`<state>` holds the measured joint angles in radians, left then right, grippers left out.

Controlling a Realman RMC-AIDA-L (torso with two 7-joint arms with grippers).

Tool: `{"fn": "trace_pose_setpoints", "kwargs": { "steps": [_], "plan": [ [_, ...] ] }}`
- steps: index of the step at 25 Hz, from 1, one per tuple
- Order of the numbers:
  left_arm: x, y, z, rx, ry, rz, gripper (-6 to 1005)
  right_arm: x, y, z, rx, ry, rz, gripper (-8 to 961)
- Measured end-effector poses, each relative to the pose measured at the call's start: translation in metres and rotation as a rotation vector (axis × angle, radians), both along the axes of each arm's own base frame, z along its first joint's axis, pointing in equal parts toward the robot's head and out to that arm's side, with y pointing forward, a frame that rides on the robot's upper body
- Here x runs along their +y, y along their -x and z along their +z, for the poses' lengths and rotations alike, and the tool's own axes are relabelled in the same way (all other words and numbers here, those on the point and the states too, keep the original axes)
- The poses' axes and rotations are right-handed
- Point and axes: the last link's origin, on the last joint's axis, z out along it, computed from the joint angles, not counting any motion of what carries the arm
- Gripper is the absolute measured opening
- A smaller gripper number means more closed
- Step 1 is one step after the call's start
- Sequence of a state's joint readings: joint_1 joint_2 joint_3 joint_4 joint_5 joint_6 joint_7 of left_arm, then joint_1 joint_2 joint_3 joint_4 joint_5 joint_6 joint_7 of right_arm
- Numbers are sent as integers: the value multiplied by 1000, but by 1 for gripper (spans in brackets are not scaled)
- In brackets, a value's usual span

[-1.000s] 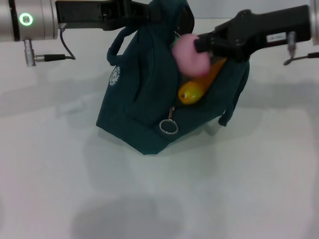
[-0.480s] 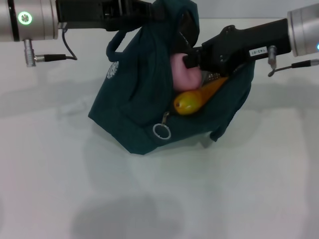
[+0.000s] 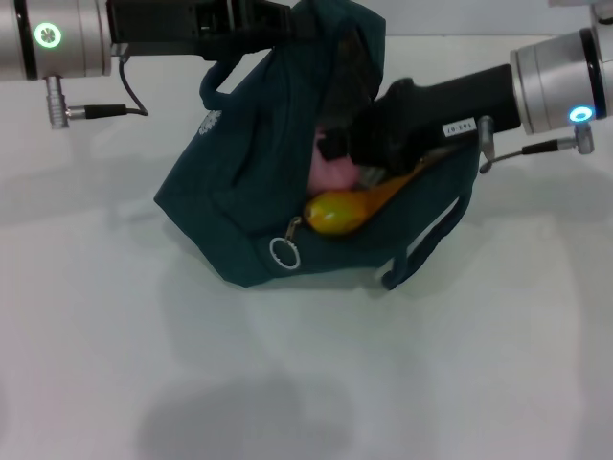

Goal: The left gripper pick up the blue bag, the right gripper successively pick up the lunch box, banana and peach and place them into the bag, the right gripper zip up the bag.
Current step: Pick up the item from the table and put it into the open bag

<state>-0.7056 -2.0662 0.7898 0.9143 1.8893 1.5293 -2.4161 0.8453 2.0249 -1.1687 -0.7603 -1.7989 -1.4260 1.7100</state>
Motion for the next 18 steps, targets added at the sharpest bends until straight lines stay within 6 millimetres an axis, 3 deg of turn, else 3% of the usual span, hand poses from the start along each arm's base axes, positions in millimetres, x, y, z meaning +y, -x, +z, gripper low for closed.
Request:
{"fn": "trace_pose_setpoints", "kwargs": {
  "steps": [7, 18],
  "plan": [
    [0, 0, 0, -1, 2, 0, 49, 15, -10, -2, -5, -121, -35, 80],
    [0, -1, -1, -2, 1, -2, 50, -1, -11, -18, -30, -3, -39, 89]
  ]
}}
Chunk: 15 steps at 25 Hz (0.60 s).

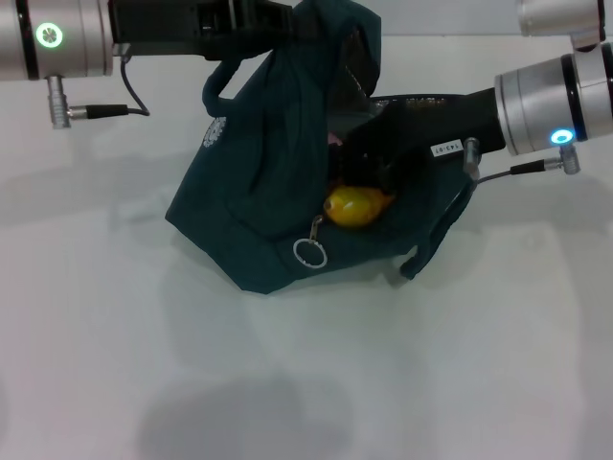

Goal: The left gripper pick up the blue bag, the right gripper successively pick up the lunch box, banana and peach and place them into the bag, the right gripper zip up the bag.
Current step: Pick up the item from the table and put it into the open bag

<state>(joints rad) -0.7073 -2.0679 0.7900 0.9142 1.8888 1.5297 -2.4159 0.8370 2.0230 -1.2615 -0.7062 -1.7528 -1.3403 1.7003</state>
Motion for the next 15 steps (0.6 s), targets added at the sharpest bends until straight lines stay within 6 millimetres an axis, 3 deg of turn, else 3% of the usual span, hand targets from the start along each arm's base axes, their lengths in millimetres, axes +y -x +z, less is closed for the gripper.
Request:
{"fn": "trace_pose_setpoints", "kwargs": {
  "steps": [3, 9, 13, 15],
  "plan": [
    [0, 0, 0, -1, 1, 0, 50, 0, 0, 0, -4, 1, 3, 92],
    [0, 0, 0, -1, 1, 1, 50, 4, -6, 3, -7, -35, -20, 186],
    [-1, 2, 0, -1, -1, 4, 50, -5, -8, 15, 33, -48, 5, 350],
    [-1, 4, 0, -1, -5, 8, 50, -16, -7, 33, 99, -77, 40, 439]
  ]
}}
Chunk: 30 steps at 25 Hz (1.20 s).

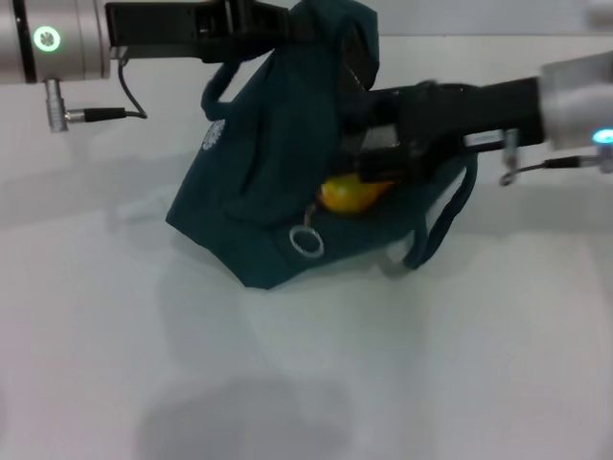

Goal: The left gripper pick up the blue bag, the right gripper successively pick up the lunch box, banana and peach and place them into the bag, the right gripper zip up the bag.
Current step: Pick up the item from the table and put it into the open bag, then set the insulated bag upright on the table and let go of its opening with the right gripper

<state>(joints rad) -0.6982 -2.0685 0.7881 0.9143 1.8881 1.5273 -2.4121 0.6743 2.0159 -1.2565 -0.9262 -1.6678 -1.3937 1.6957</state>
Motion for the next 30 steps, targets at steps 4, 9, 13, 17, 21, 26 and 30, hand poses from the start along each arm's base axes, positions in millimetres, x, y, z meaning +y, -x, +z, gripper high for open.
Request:
{"fn": "trace_pose_setpoints", "kwargs": {
  "steps": [4, 9, 13, 17, 21, 26, 30],
  "plan": [
    [-2, 5, 1, 0, -3, 13, 50, -30, -16, 45, 82, -89, 39, 632],
    [-4, 13, 2, 0, -6, 33, 50, -54, -66, 75, 83, -207, -86, 692],
    [-4, 14, 2, 3, -10, 39, 50, -60, -105, 78, 62, -240, -208, 741],
    [-3, 13, 3, 4, -13, 37, 50, -56, -131, 66, 35, -278, -281, 811],
    [-1, 12, 3, 8, -18, 38, 50, -43, -143, 50, -1, -316, -313, 861],
    [0, 12, 3, 8, -20, 41, 50, -19, -137, 23, -65, -327, -301, 871],
    [-1, 13, 3, 7, -19, 44, 50, 0, -121, 3, -95, -318, -273, 871]
  ]
}}
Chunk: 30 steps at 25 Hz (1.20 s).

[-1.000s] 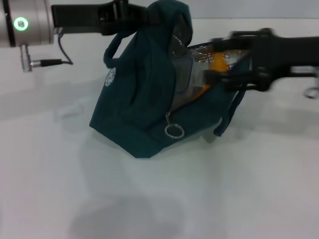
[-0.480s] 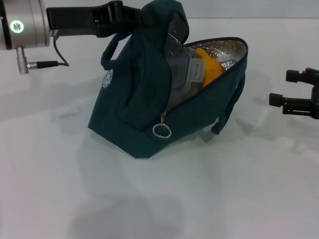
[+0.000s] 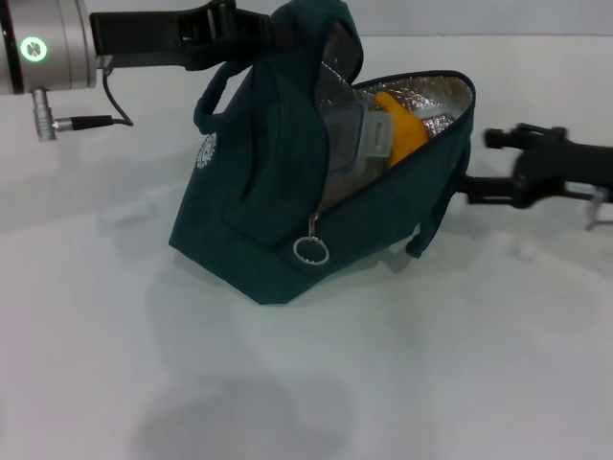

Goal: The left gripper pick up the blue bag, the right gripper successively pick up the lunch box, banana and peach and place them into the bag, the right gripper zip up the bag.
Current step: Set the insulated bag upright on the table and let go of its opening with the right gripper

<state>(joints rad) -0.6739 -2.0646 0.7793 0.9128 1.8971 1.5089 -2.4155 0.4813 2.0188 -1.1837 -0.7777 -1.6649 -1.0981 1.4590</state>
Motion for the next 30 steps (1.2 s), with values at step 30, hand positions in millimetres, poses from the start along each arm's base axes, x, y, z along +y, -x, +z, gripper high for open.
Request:
{"fn": "trace_pose_setpoints", "kwargs": {
  "steps": [30],
  "plan": [
    [-46, 44, -24, -112, 147, 52, 50, -26, 39, 54, 265, -448, 313, 844]
  ]
}}
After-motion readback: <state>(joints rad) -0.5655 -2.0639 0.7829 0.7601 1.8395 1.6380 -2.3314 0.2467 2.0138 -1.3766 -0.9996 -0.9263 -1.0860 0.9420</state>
